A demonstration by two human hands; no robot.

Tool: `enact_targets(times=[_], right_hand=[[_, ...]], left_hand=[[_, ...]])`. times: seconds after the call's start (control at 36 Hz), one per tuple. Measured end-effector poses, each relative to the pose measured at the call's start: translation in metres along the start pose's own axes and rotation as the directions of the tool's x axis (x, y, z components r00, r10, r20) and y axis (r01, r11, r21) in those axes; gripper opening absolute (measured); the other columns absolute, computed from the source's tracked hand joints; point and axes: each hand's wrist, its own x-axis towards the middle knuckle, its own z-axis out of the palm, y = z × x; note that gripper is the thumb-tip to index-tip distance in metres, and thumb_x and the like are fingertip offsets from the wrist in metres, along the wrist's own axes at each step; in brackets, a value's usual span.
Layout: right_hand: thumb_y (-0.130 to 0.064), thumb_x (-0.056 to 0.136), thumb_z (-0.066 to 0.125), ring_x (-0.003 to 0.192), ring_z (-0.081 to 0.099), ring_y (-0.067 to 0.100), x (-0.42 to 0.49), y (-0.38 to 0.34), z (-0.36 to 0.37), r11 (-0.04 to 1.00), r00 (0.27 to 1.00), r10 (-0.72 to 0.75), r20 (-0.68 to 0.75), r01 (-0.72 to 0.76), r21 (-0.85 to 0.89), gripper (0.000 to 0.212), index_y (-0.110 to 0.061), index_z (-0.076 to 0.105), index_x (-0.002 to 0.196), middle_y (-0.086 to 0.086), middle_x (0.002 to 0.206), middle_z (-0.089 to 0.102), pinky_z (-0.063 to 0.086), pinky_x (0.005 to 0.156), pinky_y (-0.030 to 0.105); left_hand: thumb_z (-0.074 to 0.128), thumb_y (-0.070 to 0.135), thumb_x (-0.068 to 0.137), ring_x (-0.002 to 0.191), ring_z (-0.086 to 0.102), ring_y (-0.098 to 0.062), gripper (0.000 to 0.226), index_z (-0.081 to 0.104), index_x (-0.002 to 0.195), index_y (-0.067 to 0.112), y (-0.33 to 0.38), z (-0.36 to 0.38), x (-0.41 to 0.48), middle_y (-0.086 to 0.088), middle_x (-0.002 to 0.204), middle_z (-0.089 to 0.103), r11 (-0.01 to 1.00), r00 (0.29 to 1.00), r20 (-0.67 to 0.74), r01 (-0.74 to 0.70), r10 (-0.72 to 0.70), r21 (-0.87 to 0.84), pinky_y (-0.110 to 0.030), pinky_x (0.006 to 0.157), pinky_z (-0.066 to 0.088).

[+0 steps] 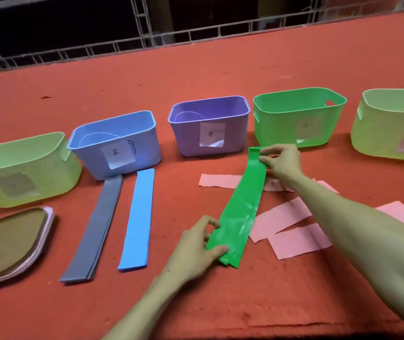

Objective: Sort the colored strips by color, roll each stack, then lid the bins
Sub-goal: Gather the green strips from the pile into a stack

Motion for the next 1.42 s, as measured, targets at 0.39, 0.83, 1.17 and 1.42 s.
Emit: enact_targets(times=[0.39,0.83,1.17,1.42], right_hand=[[-0.009,0.074,0.078,0.084,0.064,0.012,-0.006,0.026,0.014,0.990,0.998,-0.061,-0.020,0.058,-0.132,0.017,-0.013,0.076,0.090,0.003,0.092,0.073,0.049,0.086,0.024],[-0.014,0.077,0.076,0.089,0.063,0.010,-0.013,0.023,0.013,0.980,0.997,-0.078,-0.008,0.076,-0.184,0.018,-0.015,0.075,0.095,0.000,0.095,0.073,0.044,0.088,0.021],[-0.014,0.077,0.077,0.090,0.062,0.010,-0.012,0.023,0.012,0.981,0.997,-0.072,-0.008,0.069,-0.182,0.019,-0.015,0.075,0.096,0.001,0.097,0.073,0.046,0.094,0.026],[-0.014,0.077,0.077,0.087,0.062,0.008,-0.012,0.023,0.011,0.987,0.998,-0.057,-0.022,0.054,-0.151,0.019,-0.014,0.075,0.096,0.002,0.097,0.073,0.045,0.089,0.021]], left_hand=[[0.070,0.024,0.083,0.076,0.056,-0.002,0.027,0.065,0.110,0.023,-0.002,-0.001,-0.023,0.005,0.094,0.062,0.989,0.985,-0.126,-0.106,0.119,0.107,-0.004,0.067,0.039],[0.072,0.009,0.078,0.057,0.063,-0.004,0.020,0.072,0.075,0.029,-0.002,-0.008,-0.022,0.010,0.063,0.069,0.988,0.959,-0.254,0.096,-0.124,-0.122,-0.027,0.064,0.055],[0.066,-0.008,0.080,0.054,0.059,-0.011,0.017,0.068,0.084,0.009,0.016,-0.009,-0.025,0.001,0.058,0.058,0.867,0.958,-0.163,0.132,-0.237,-0.480,-0.016,0.055,0.048],[0.072,0.004,0.077,0.057,0.058,-0.012,0.015,0.070,0.080,0.018,0.000,0.002,-0.027,0.001,0.063,0.065,0.940,0.970,-0.100,0.185,-0.221,-0.286,-0.028,0.064,0.048]])
